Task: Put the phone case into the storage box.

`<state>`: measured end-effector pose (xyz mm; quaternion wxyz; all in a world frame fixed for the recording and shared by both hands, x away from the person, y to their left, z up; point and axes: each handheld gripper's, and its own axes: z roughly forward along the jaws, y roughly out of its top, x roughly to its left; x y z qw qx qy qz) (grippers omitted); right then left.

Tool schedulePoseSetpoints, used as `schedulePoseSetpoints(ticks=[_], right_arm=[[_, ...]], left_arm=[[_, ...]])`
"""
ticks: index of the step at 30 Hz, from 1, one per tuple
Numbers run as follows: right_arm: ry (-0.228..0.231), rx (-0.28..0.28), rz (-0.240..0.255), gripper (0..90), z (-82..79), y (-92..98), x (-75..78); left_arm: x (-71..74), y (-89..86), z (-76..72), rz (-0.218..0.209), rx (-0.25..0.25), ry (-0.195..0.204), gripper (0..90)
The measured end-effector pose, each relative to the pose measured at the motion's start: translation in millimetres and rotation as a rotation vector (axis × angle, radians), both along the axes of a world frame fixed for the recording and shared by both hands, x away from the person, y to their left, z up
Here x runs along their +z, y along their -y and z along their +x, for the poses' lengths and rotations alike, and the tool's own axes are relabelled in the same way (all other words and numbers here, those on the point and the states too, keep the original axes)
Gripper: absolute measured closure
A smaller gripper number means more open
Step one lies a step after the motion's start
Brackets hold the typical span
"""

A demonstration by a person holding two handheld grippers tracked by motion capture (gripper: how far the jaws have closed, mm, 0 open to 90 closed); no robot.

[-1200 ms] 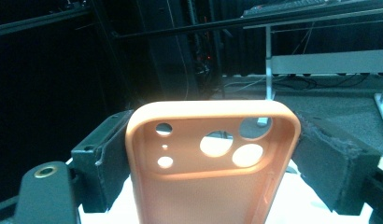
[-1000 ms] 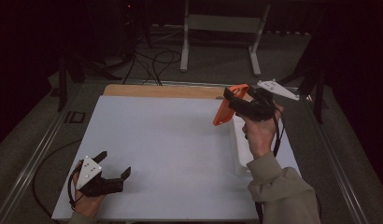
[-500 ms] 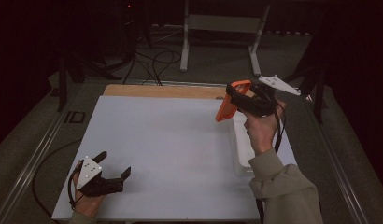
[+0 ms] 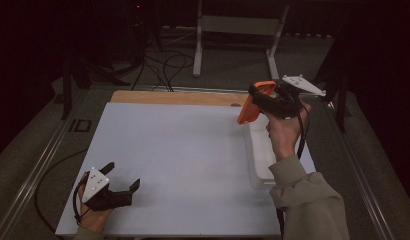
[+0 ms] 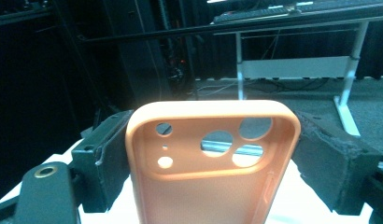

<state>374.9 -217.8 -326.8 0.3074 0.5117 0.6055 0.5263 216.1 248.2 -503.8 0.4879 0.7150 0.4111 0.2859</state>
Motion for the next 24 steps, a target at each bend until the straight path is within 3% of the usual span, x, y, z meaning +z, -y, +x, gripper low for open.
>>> schedulePoseSetpoints(ticks=[24], right_arm=[[-0.015,-0.079,-0.032,17.0,23.1,5.2,-2.3]], left_arm=[[-0.3,-0.2,-0.1,-0.006,-0.003,0.003,0.2]])
